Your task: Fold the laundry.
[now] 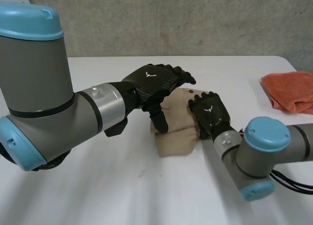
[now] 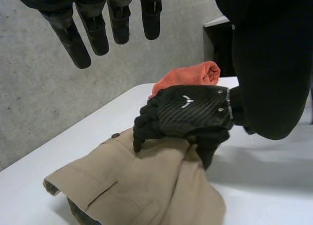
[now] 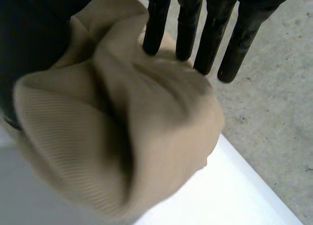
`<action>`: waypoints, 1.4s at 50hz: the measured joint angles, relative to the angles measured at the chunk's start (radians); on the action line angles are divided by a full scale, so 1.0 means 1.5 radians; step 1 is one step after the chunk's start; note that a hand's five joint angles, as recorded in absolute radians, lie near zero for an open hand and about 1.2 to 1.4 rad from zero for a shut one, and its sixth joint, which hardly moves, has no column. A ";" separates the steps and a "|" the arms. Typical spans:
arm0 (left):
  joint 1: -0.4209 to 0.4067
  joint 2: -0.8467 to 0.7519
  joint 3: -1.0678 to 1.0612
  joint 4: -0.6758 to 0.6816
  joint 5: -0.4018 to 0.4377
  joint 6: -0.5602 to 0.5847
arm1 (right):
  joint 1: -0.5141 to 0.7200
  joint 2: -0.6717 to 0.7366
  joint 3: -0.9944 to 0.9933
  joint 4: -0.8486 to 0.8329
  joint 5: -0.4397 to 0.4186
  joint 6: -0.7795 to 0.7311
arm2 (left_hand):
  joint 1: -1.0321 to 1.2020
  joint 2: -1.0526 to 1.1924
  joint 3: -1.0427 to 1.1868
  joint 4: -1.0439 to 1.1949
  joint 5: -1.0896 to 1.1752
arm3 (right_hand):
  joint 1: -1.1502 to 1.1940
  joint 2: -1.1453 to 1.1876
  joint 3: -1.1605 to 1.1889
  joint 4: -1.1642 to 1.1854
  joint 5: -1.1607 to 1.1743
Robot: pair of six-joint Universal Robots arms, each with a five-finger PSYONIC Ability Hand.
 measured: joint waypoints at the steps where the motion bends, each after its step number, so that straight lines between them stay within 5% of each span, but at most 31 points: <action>1: 0.000 0.000 0.000 0.001 0.000 -0.002 | 0.001 0.006 -0.010 0.002 0.004 0.000 | 0.000 0.000 0.000 0.000 0.000 | 0.000 0.000 0.000 0.000 0.000; 4: 0.002 0.000 -0.001 0.002 0.001 -0.012 | 0.002 0.030 -0.052 0.017 0.019 0.001 | 0.000 0.000 0.000 0.000 0.000 | 0.266 0.325 0.309 0.321 0.273; 7: 0.003 0.000 -0.001 0.002 0.001 -0.015 | 0.002 0.040 -0.077 0.032 0.027 0.003 | 0.000 0.000 0.000 0.000 0.000 | 0.351 0.463 0.420 0.458 0.403; 21: 0.004 0.000 -0.003 0.003 0.001 -0.016 | -0.063 0.025 -0.144 0.148 0.001 0.013 | 0.000 0.000 0.000 0.000 0.000 | 0.356 0.469 0.423 0.477 0.417; 26: 0.005 0.000 -0.007 0.009 0.000 -0.015 | -0.150 0.017 -0.162 0.178 -0.063 -0.036 | 0.000 0.000 0.000 0.000 0.000 | 0.356 0.469 0.456 0.477 0.425; 29: 0.007 0.000 -0.010 0.017 0.000 -0.016 | -0.227 0.018 -0.196 0.184 -0.154 -0.098 | 0.000 0.000 0.000 0.000 0.000 | 0.356 0.469 0.456 0.477 0.431; 36: 0.007 0.000 -0.017 0.022 -0.001 -0.018 | -0.282 0.042 -0.321 0.172 -0.250 -0.102 | 0.000 0.000 0.000 0.000 0.000 | 0.368 0.475 0.456 0.477 0.437; 52: 0.006 0.001 -0.020 0.023 -0.001 -0.020 | -0.356 0.146 -0.645 0.125 -0.195 0.102 | 0.000 0.000 0.000 0.000 0.000 | 0.368 0.475 0.456 0.477 0.463; 70: 0.002 -0.007 -0.026 0.033 -0.001 -0.025 | -0.520 0.292 -0.643 0.208 -0.307 0.060 | 0.000 0.000 0.000 0.000 0.000 | 0.368 0.475 0.464 0.481 0.474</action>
